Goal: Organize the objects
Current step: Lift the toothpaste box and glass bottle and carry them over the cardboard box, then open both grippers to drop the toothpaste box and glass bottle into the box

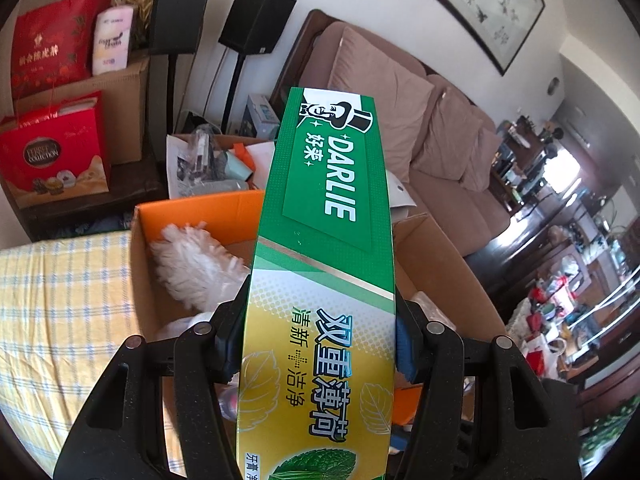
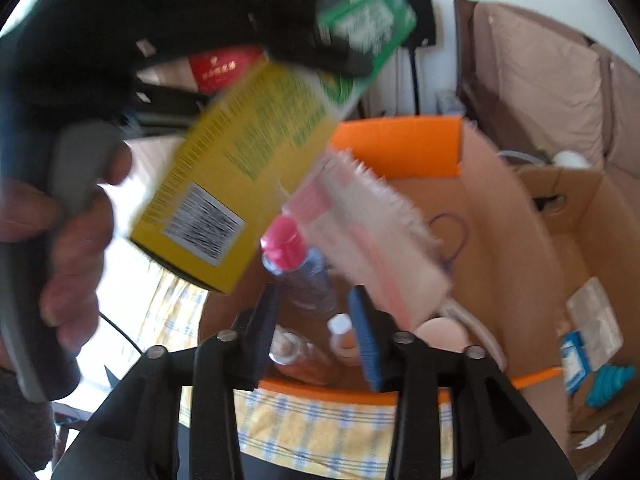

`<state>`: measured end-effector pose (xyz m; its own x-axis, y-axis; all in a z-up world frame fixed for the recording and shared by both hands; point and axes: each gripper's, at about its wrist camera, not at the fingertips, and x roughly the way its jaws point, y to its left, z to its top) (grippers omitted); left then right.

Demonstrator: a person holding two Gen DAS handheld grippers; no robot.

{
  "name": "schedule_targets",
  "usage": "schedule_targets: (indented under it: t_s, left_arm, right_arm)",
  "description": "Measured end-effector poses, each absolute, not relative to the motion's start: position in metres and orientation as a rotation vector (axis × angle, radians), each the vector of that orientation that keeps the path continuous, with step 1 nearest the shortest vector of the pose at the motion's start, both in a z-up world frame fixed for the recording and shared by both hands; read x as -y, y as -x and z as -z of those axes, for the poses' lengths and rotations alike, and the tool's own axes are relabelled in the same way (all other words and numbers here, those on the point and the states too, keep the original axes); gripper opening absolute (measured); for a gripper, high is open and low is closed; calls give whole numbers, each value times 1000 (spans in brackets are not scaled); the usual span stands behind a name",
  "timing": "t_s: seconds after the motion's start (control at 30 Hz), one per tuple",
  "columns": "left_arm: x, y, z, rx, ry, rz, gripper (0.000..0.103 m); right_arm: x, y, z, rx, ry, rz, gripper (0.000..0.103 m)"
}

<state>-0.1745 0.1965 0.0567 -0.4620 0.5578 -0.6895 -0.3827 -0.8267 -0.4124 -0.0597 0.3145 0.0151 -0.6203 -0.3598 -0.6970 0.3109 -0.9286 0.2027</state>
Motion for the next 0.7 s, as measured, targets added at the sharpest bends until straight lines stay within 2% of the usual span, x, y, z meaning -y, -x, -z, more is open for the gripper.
schedule_targets:
  t_s: [0.33, 0.63, 0.67, 0.7]
  left_arm:
    - [-226, 188, -17, 380, 1327, -2252, 55]
    - [-250, 194, 2, 352, 1387, -2353, 56]
    - [-251, 194, 3, 375, 1388, -2360, 59]
    - [-251, 195, 5, 403, 1386, -2343, 70]
  right_arm:
    - [-385, 37, -34, 183, -1084, 2699, 45]
    - [-416, 37, -30, 233, -1106, 2748, 46]
    - [-418, 36, -29, 235, -1108, 2749, 46]
    - [-418, 36, -28, 236, -1111, 2750, 46]
